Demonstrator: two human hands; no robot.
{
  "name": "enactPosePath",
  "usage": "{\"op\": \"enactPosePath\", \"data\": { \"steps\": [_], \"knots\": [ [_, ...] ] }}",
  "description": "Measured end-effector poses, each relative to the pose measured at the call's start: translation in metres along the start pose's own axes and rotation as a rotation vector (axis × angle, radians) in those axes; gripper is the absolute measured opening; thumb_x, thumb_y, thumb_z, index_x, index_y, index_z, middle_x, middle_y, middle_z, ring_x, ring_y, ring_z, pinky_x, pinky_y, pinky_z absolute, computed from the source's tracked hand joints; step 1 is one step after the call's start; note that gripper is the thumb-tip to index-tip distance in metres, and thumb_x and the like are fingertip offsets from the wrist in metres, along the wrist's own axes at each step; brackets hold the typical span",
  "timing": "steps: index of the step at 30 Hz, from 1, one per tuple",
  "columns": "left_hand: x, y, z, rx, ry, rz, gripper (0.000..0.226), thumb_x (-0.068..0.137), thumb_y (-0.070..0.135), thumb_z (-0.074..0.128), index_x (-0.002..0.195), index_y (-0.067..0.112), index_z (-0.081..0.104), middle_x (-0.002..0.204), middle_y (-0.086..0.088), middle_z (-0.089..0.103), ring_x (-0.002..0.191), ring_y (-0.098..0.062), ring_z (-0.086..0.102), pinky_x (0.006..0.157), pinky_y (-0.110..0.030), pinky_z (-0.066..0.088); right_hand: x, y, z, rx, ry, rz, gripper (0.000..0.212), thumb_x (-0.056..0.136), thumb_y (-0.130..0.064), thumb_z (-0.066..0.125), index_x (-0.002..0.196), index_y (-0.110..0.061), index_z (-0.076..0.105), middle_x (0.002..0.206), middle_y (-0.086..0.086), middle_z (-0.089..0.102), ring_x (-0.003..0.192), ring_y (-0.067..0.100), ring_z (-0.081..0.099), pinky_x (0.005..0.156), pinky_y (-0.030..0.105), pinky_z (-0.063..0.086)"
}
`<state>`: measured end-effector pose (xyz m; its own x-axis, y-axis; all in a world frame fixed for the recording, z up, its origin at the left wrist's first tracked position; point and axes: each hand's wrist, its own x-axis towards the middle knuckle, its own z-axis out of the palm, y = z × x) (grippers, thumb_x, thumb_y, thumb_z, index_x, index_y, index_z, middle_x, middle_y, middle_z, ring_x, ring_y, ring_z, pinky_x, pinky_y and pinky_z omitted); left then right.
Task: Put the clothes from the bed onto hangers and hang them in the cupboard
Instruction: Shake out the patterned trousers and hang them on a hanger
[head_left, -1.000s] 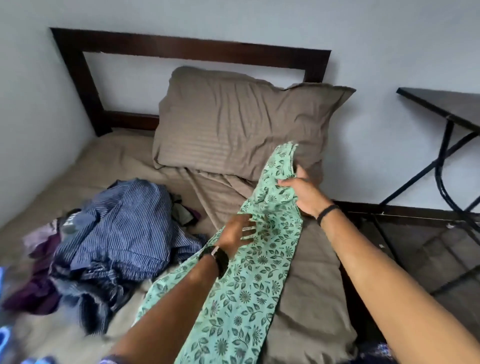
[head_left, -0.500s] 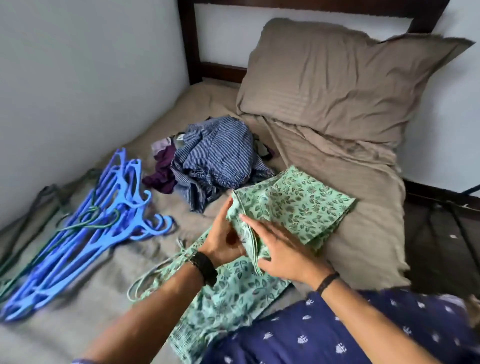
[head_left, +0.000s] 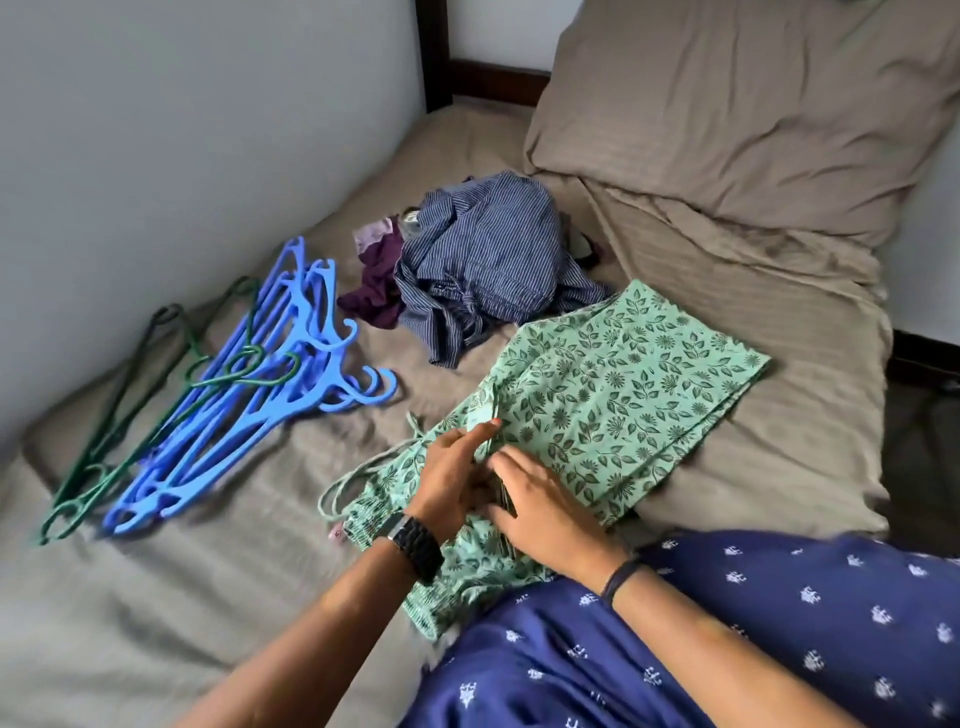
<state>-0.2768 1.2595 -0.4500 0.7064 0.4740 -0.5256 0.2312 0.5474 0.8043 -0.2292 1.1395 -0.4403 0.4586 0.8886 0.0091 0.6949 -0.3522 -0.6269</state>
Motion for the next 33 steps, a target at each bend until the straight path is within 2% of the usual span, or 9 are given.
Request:
{"op": "enactPosePath", "data": {
  "steps": [7,11,14,19,22,26,28,30,33],
  "knots": [
    [-0.03,-0.015,-0.019,-0.016,0.263,0.192,0.019,0.091,0.002,0.053,0.075,0.011,0.053,0.057,0.0,0.053,0.045,-0.008,0.049,0.038,-0.019,0.039,0.002,-0.018,0.008,0.223,-0.008,-0.064,0.033,0.081,0.008,0.051,0.106,-0.01,0.059,0.109,0.0,0.06,0.098,0.011,0.056,0.086,0.008,0.037],
    [-0.048,-0.033,-0.044,0.025,0.406,0.127,0.011,0.094,0.019,0.055,0.088,0.012,0.049,0.065,-0.001,0.051,0.052,-0.012,0.048,0.04,-0.02,0.039,0.005,-0.026,0.023,0.214,-0.312,-0.092,0.036,0.082,-0.001,0.055,0.117,-0.009,0.056,0.116,0.006,0.059,0.107,0.017,0.055,0.097,0.023,0.042],
    [-0.052,-0.038,-0.058,0.374,0.424,0.19,0.04,0.084,0.033,0.07,0.109,0.02,0.041,0.085,-0.007,0.064,0.071,-0.019,0.064,0.061,-0.034,0.053,0.01,-0.022,0.012,0.248,-0.507,0.006,0.029,0.087,-0.006,0.056,0.116,-0.009,0.058,0.114,0.003,0.062,0.107,0.017,0.057,0.093,0.026,0.045],
    [-0.056,-0.023,-0.082,0.916,0.359,0.346,0.053,0.079,0.007,0.064,0.12,0.019,0.033,0.064,-0.008,0.062,0.054,-0.027,0.061,0.054,-0.048,0.053,0.016,-0.01,-0.002,0.359,-0.512,0.082,0.032,0.091,-0.009,0.055,0.118,-0.026,0.055,0.12,-0.013,0.052,0.113,0.006,0.054,0.099,0.032,0.047],
    [-0.064,-0.013,-0.087,1.045,0.39,0.438,0.06,0.077,0.001,0.062,0.129,0.012,0.034,0.091,-0.017,0.064,0.078,-0.035,0.061,0.068,-0.033,0.047,0.015,-0.016,0.006,0.317,-0.588,0.056,0.04,0.091,-0.014,0.058,0.126,-0.03,0.051,0.133,-0.009,0.048,0.111,0.01,0.057,0.097,0.031,0.049],
    [-0.055,-0.003,-0.096,1.339,0.518,0.599,0.052,0.081,0.035,0.053,0.125,0.007,0.047,0.109,-0.016,0.053,0.099,-0.035,0.05,0.086,-0.039,0.038,0.016,-0.024,0.012,0.215,-0.733,0.028,0.049,0.092,-0.014,0.058,0.139,-0.022,0.044,0.139,-0.001,0.046,0.101,-0.001,0.056,0.083,0.009,0.044],
    [-0.042,0.003,-0.093,1.376,0.412,0.44,0.062,0.085,0.053,0.046,0.129,0.008,0.044,0.117,-0.018,0.053,0.107,-0.036,0.049,0.093,-0.043,0.038,0.026,-0.016,-0.001,0.311,-0.698,0.095,0.042,0.094,-0.014,0.055,0.135,-0.022,0.047,0.125,-0.003,0.056,0.082,-0.007,0.057,0.068,0.006,0.047],
    [-0.027,0.01,-0.083,1.376,0.355,0.301,0.067,0.088,0.057,0.05,0.136,0.012,0.036,0.131,-0.017,0.046,0.117,-0.035,0.045,0.099,-0.044,0.037,0.037,-0.002,-0.021,0.404,-0.56,0.182,0.033,0.094,-0.012,0.053,0.126,-0.022,0.053,0.115,-0.005,0.059,0.085,0.005,0.063,0.073,0.018,0.055],
    [-0.001,0.024,-0.056,1.578,0.421,0.444,0.058,0.091,0.054,0.047,0.134,0.015,0.038,0.135,-0.011,0.041,0.122,-0.03,0.04,0.104,-0.045,0.03,0.056,0.034,-0.054,0.336,-0.274,0.27,0.024,0.094,-0.01,0.054,0.116,-0.017,0.059,0.112,-0.003,0.061,0.096,0.017,0.063,0.082,0.031,0.054]
  ]
}}
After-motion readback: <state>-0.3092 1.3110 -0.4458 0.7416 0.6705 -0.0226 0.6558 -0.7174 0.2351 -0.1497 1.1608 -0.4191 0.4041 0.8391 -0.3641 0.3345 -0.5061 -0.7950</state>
